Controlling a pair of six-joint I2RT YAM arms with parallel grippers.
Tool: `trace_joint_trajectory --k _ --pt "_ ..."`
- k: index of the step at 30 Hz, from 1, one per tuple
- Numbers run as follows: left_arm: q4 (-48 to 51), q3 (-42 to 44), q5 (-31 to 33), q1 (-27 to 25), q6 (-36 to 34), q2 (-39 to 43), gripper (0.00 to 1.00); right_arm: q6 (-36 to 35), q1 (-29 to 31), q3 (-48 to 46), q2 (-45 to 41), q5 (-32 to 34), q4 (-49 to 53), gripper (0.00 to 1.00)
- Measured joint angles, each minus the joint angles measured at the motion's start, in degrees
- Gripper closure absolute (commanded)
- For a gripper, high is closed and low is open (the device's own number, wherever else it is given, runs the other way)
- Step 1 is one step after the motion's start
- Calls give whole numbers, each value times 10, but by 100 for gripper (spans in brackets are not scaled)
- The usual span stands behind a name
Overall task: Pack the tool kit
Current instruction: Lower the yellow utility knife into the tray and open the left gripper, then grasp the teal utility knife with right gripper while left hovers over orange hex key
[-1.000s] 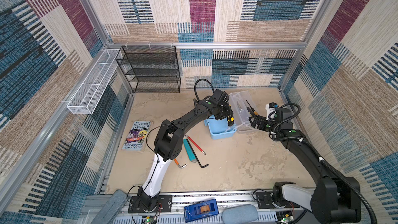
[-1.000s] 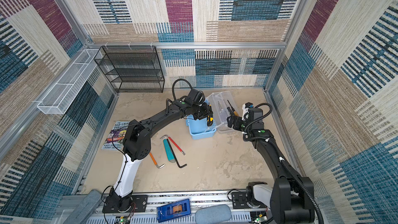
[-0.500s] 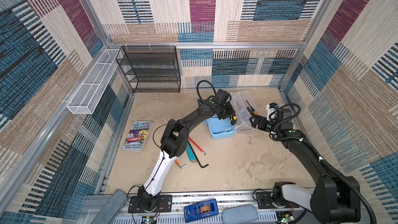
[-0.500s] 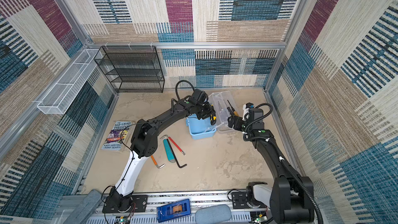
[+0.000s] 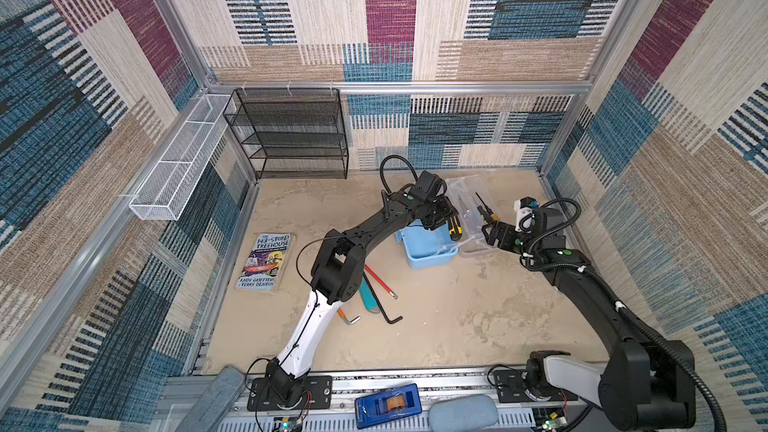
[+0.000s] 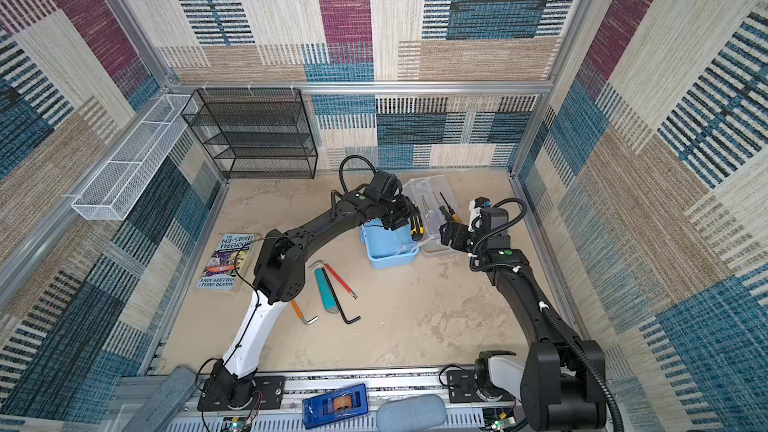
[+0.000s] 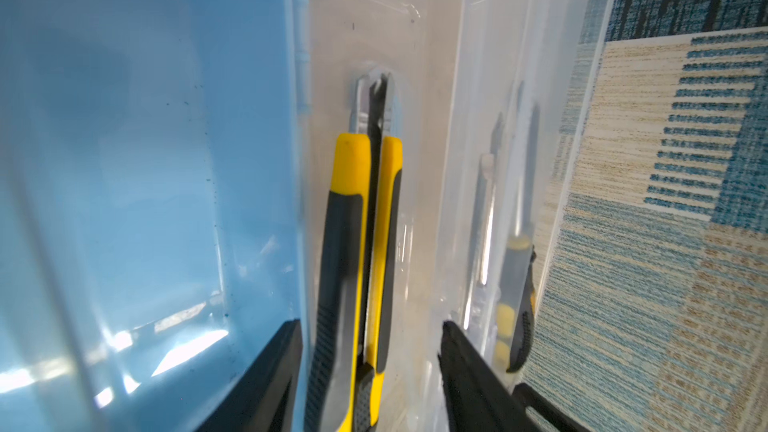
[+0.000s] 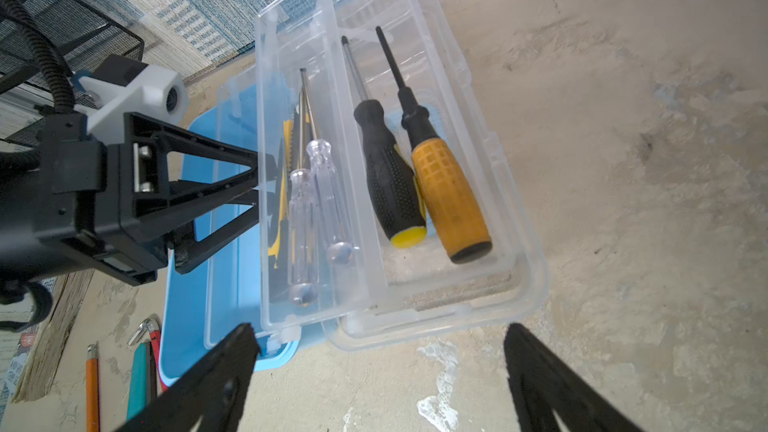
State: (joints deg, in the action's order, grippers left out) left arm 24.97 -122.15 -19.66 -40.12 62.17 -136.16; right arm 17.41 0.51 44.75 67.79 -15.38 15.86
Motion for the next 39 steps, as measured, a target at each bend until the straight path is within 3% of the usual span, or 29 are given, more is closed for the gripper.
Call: trace_joint_trajectory --k 9,18,28,39 --pt "-11 132 39 2 -55 137 32 -1 -1 11 -10 -31 -2 12" --pt "-5 362 140 31 -91 314 14 14 32 21 -10 -78 -33 16" --pt "1 650 243 96 -76 541 2 67 232 32 30 -28 -57 19" --pt "46 826 291 156 -45 695 1 72 485 119 180 65 -32 23"
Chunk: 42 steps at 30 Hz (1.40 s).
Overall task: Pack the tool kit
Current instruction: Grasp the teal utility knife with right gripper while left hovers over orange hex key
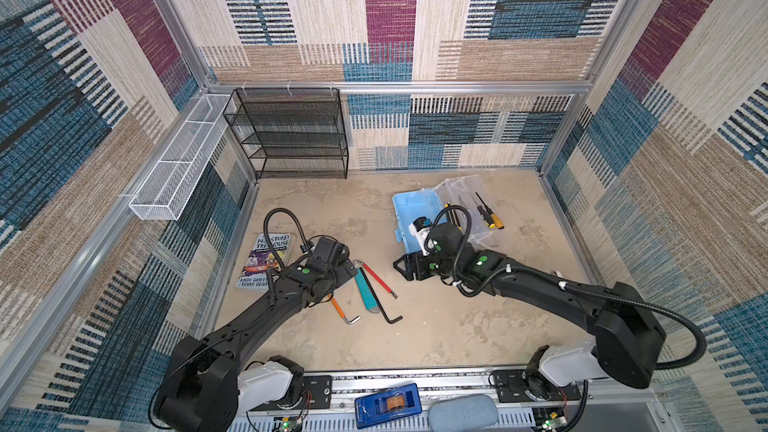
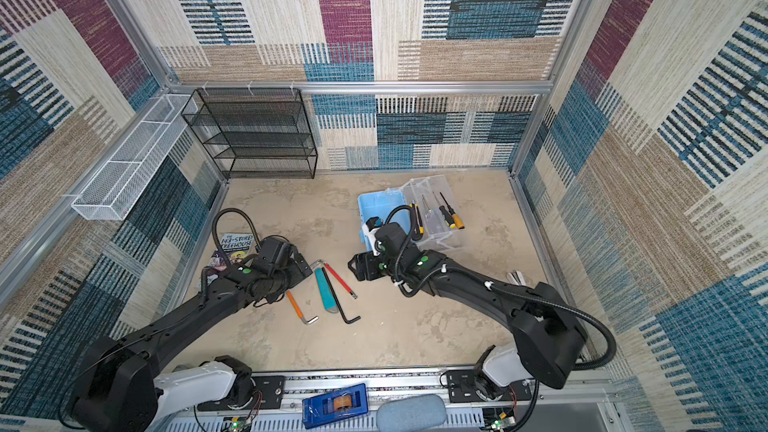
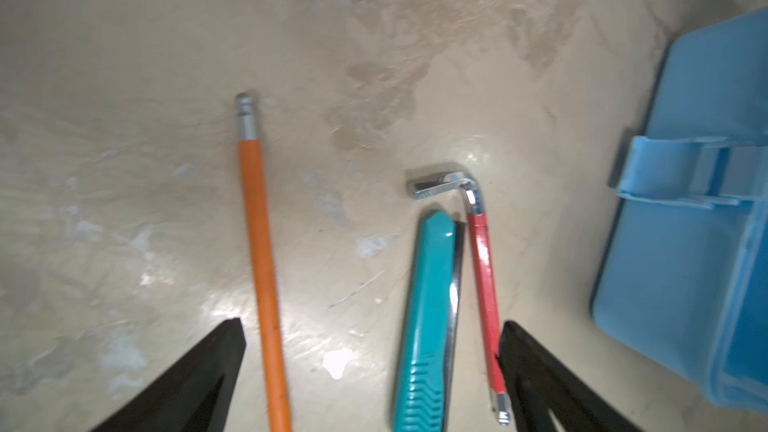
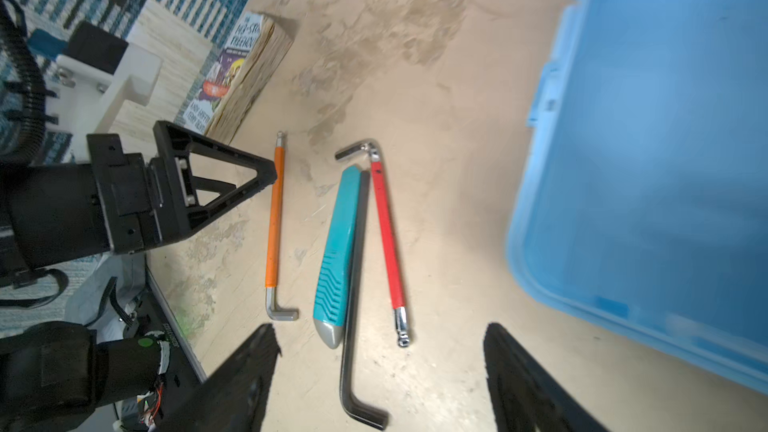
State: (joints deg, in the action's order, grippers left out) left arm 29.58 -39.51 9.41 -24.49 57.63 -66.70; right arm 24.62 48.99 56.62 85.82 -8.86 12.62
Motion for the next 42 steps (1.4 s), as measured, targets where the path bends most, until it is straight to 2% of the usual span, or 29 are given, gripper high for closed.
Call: trace_joint_trajectory --k 6,17,42 --pt "34 55 22 13 22 72 2 -34 86 92 115 40 47 29" --pt "84 82 24 37 26 97 2 -70 122 190 236 67 103 46" --pt "85 106 17 41 26 120 3 -89 129 285 334 79 169 47"
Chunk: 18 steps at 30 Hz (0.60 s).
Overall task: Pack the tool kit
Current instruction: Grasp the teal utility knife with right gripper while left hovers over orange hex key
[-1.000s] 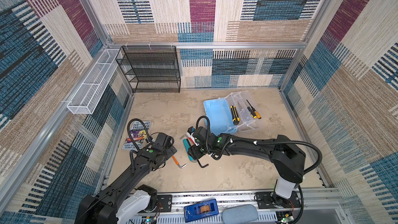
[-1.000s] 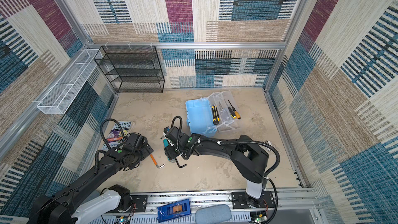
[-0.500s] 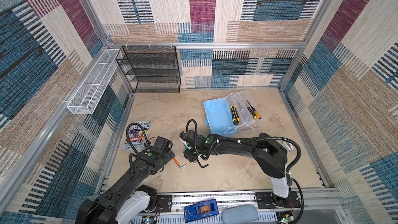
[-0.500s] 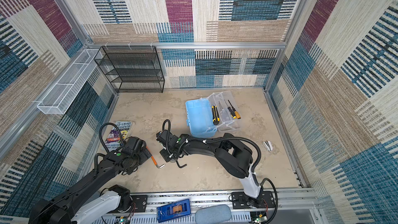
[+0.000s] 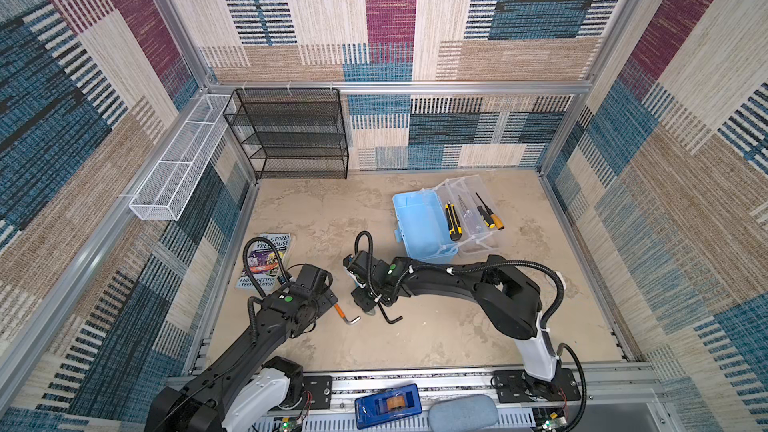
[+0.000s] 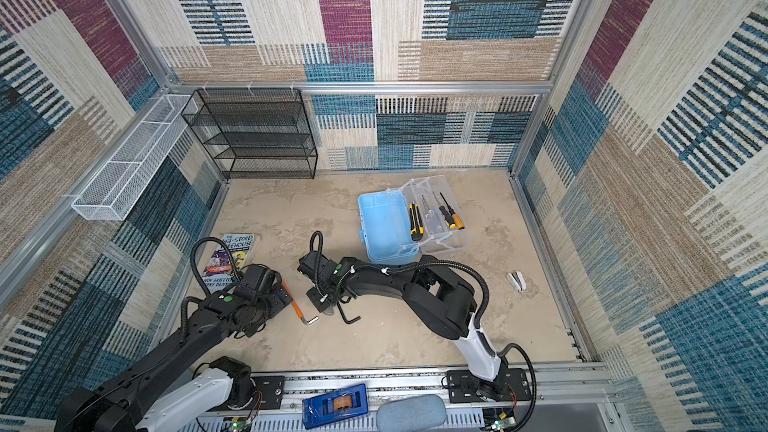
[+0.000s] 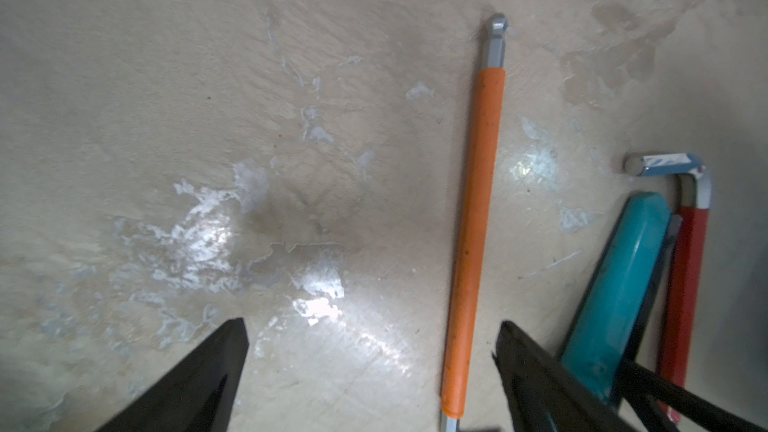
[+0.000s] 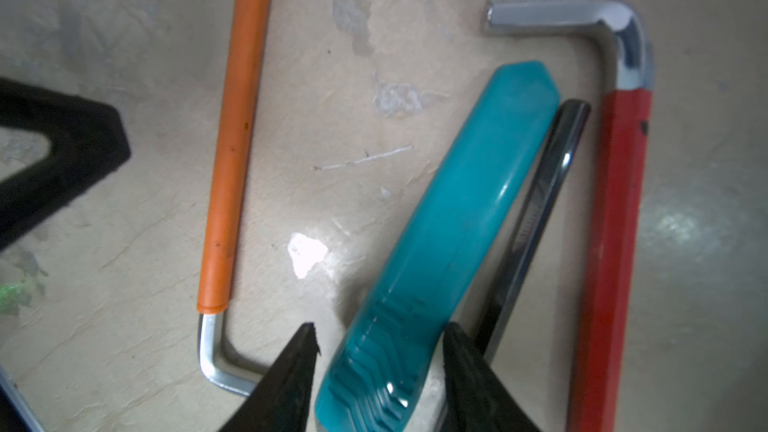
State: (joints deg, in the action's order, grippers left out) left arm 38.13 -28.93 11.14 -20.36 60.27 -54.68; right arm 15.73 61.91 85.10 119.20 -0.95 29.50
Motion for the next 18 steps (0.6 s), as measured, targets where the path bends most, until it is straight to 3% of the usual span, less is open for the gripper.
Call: trace_joint_trajectory --k 18 --pt "0 -2 1 0 0 2 3 -14 0 52 41 16 33 44"
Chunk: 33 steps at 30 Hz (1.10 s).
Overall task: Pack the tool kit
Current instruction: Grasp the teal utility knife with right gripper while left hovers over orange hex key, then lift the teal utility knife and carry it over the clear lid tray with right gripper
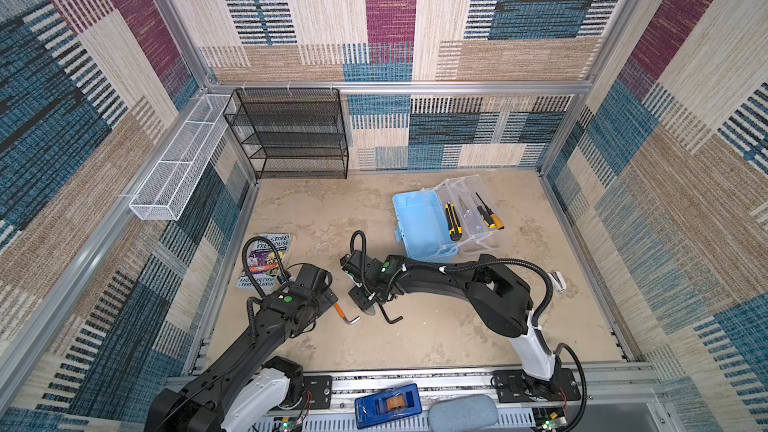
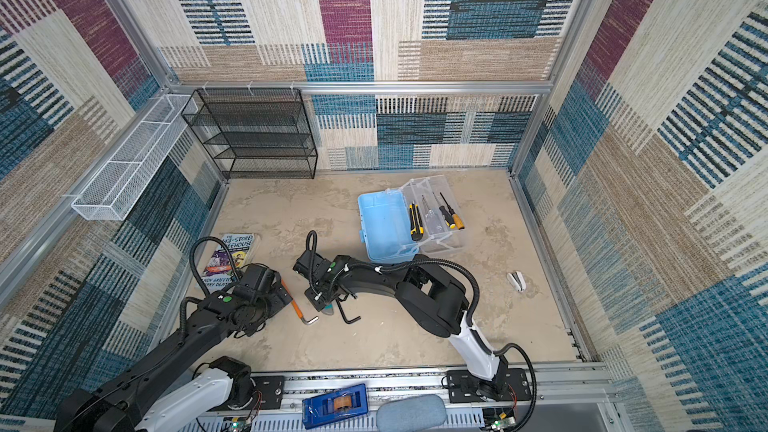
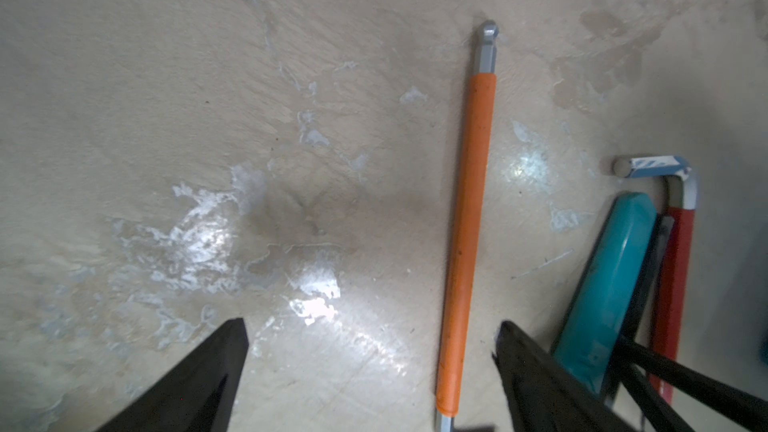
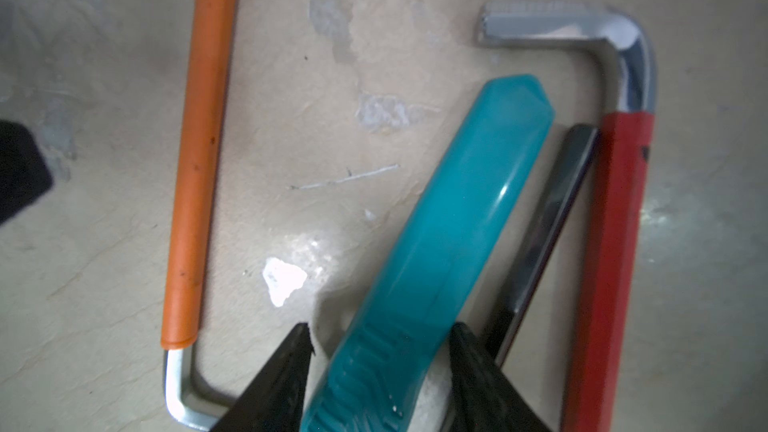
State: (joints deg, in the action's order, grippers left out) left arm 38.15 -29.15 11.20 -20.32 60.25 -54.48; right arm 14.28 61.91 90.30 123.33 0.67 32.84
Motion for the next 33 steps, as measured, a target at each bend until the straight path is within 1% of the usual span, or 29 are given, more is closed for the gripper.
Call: trace_joint_trajectory --k 7,14,17,19,26,33 --pt "2 0 3 0 0 7 3 -17 1 5 5 14 5 48" --pt "15 0 6 0 0 17 3 -33 2 5 9 32 4 56" --pt "19 0 7 0 0 21 3 -40 2 2 9 39 2 62" --pt "20 0 7 0 0 21 4 -41 2 -2 7 43 -1 64" --pt "20 0 7 1 0 21 4 -40 1 -10 1 35 -9 71" --pt "21 -2 6 1 0 17 5 -37 -1 2 0 19 11 76"
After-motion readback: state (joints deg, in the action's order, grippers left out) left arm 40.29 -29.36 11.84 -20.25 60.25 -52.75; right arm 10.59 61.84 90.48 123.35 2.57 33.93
